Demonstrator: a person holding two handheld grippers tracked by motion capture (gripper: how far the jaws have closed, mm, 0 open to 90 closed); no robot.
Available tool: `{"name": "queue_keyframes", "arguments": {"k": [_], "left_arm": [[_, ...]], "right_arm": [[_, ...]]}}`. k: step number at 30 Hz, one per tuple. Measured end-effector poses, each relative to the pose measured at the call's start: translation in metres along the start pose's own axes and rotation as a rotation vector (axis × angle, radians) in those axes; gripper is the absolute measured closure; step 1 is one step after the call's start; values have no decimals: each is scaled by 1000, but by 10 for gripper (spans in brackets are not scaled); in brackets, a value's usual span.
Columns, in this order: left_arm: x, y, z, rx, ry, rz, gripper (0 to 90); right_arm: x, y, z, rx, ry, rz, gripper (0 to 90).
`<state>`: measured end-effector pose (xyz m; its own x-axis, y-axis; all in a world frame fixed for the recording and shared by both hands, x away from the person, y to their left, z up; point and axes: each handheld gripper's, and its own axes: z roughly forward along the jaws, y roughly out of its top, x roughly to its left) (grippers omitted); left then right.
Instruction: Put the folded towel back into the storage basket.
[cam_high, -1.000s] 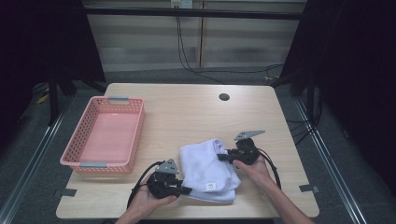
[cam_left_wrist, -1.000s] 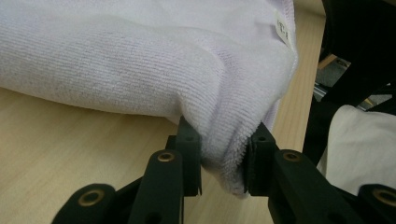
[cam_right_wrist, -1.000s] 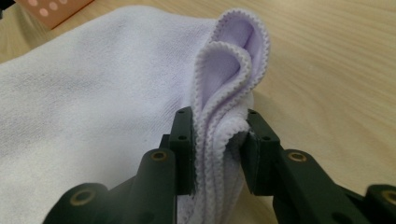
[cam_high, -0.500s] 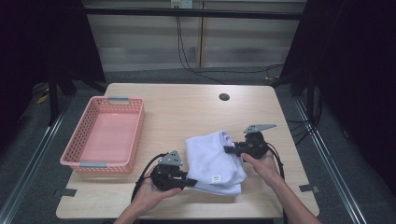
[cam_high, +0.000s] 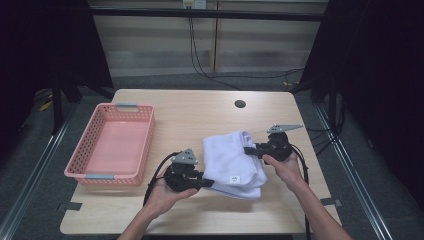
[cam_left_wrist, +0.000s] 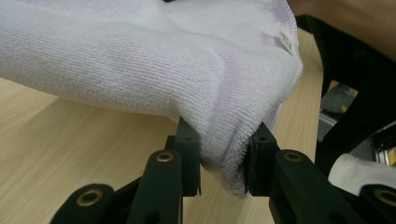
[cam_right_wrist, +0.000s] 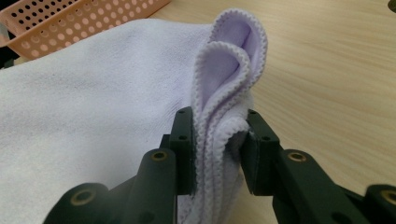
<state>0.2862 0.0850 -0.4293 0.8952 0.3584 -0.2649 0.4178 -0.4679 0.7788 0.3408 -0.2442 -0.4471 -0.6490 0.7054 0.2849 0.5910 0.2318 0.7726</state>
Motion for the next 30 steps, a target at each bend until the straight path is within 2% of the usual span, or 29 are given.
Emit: {"name": "queue_keyframes", "arguments": {"k": [8, 13, 18, 24, 30], "left_arm": [[8, 8, -17, -41, 21, 6, 719], [10, 8, -21, -48, 42, -2, 719], [9, 9, -29, -73, 44, -9, 720], [8, 6, -40, -90, 53, -8, 719], [13, 8, -58, -129, 73, -20, 720]], "right_arm": [[0, 18, 5, -32, 26, -15, 688], [2, 30, 6, -36, 20, -30, 689], [9, 35, 4, -56, 16, -22, 689], [19, 47, -1, -75, 22, -40, 689], [24, 61, 6, -75, 36, -56, 690]]}}
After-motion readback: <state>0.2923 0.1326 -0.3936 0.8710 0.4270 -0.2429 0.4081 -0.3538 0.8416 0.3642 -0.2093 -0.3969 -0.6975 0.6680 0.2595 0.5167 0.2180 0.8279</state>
